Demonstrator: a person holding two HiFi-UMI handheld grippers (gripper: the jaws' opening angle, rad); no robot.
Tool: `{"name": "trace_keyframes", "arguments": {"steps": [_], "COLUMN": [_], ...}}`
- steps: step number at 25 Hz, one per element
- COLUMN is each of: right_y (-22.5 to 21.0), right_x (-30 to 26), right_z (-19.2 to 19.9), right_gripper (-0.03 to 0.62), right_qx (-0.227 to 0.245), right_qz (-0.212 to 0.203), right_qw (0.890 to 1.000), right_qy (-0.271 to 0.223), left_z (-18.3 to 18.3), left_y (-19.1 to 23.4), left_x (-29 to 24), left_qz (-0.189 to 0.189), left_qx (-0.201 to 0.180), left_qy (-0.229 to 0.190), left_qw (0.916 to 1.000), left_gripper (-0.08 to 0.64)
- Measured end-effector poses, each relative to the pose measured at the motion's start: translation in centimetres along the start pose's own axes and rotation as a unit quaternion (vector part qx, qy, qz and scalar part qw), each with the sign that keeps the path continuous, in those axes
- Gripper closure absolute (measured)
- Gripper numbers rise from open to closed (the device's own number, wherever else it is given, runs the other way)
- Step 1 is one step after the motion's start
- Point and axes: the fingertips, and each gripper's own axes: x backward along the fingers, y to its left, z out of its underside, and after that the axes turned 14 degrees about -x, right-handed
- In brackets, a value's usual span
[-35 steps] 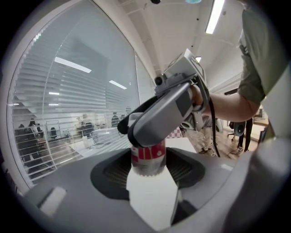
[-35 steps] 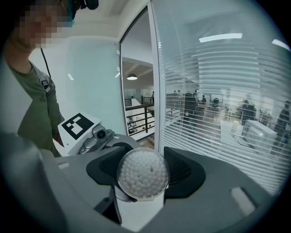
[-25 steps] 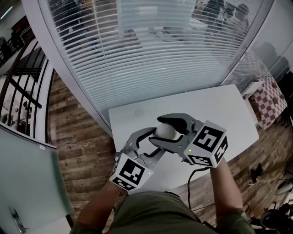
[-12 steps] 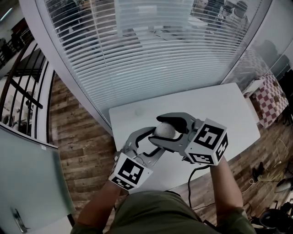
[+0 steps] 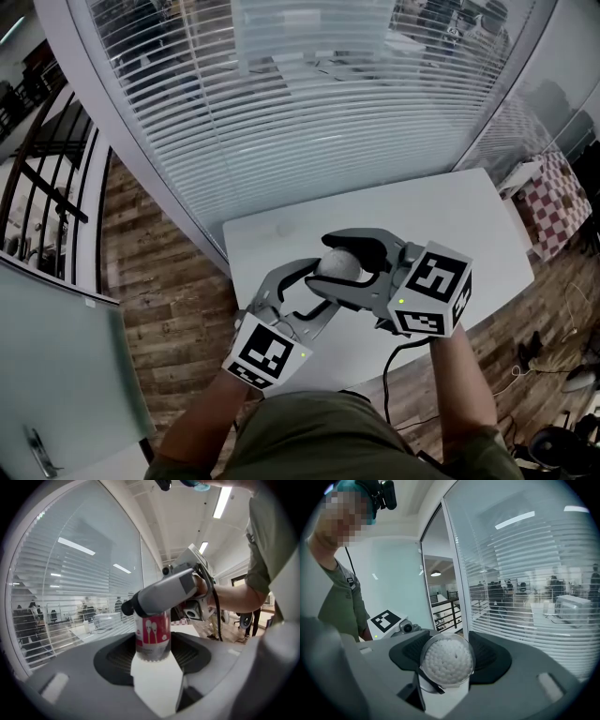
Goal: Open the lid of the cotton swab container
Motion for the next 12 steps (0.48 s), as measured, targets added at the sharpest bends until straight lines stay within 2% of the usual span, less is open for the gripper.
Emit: {"name": "trace_keyframes", "arguments": {"steps": [5, 12], "right_y": [0.1, 0.0], "right_x": [0.7, 2.2], "right_z": [-0.9, -2.8], "right_gripper": [0.318, 0.316], "right_qx": [-0.013, -0.02], "right_qz": [-0.013, -0.021], "right_qw": [0.999, 0.993], "right_qy": [-0.04, -0.116], "left_z": [-0.5, -0.9], "left_y": [0.0, 0.4], "left_x": [-0.1, -0.1], "left_qz": [-0.002, -0.008], "left_qx": [0.005, 0.031], "left_qy": [-0.014, -0.035], "left_qw": [0.9999, 0.9989], "left_gripper": [0.319, 0.319]}}
